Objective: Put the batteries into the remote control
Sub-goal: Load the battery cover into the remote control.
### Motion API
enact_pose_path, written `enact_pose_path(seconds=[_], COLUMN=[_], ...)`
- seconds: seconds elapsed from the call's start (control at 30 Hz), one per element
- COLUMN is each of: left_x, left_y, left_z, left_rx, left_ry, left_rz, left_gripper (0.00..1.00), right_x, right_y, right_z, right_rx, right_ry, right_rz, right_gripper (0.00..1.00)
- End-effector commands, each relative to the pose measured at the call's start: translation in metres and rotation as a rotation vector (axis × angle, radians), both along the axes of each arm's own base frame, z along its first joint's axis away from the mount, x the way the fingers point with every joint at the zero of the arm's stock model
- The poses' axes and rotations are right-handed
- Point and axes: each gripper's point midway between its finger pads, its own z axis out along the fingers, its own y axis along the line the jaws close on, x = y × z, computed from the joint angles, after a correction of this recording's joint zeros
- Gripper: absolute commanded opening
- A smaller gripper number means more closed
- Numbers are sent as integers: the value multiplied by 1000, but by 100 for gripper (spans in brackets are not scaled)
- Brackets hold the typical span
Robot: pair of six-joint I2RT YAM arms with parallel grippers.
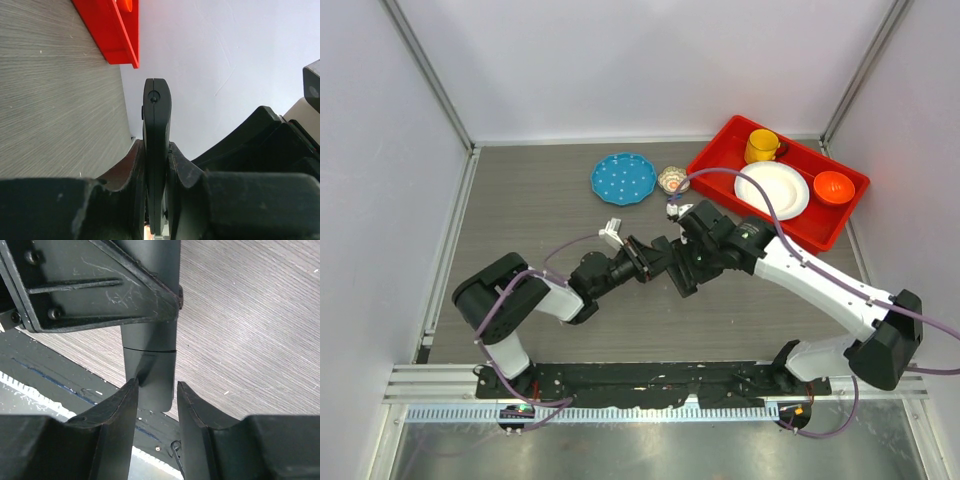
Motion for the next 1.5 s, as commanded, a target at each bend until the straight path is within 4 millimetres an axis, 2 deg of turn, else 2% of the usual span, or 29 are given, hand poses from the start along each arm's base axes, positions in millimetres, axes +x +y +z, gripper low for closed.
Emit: enact_pose_path(seconds=[0.0,0.17,0.3,0.43,0.57,0.73,0.8,0.97,1.2,1.47], left_x=[-11,-6,-6,-6,-8,-8,-7,-9,-14,-16], left_y=[8,10,10,9,10,16,20,25,27,29], left_z=[65,71,70,66,67,71,77,83,86,94], left_rx=[-168,-169,-170,-173,-197,-217,-221,-218,-214,-227], left_ry=[-168,-179,-177,-167,-166,-174,-196,-225,-249,-263], left_rz=[-54,-47,-51,-54,-70,-108,-109,-133,-152,-153], left_gripper=[0,0,0,0,0,0,0,0,0,0], right_x=[10,9,16,27,38,35,28,22,9,-1], right_y=[1,-1,2,4,9,17,26,33,39,47], right_z=[22,18,28,45,73,84,79,70,66,46], right_rx=[54,39,79,119,213,360,426,586,705,742], right_ry=[-90,-81,-126,-187,-276,-255,-210,-111,-41,35], right_rz=[4,13,-18,-76,-136,-181,-161,-195,-152,-131], right_gripper=[15,15,16,22,30,42,48,58,58,56])
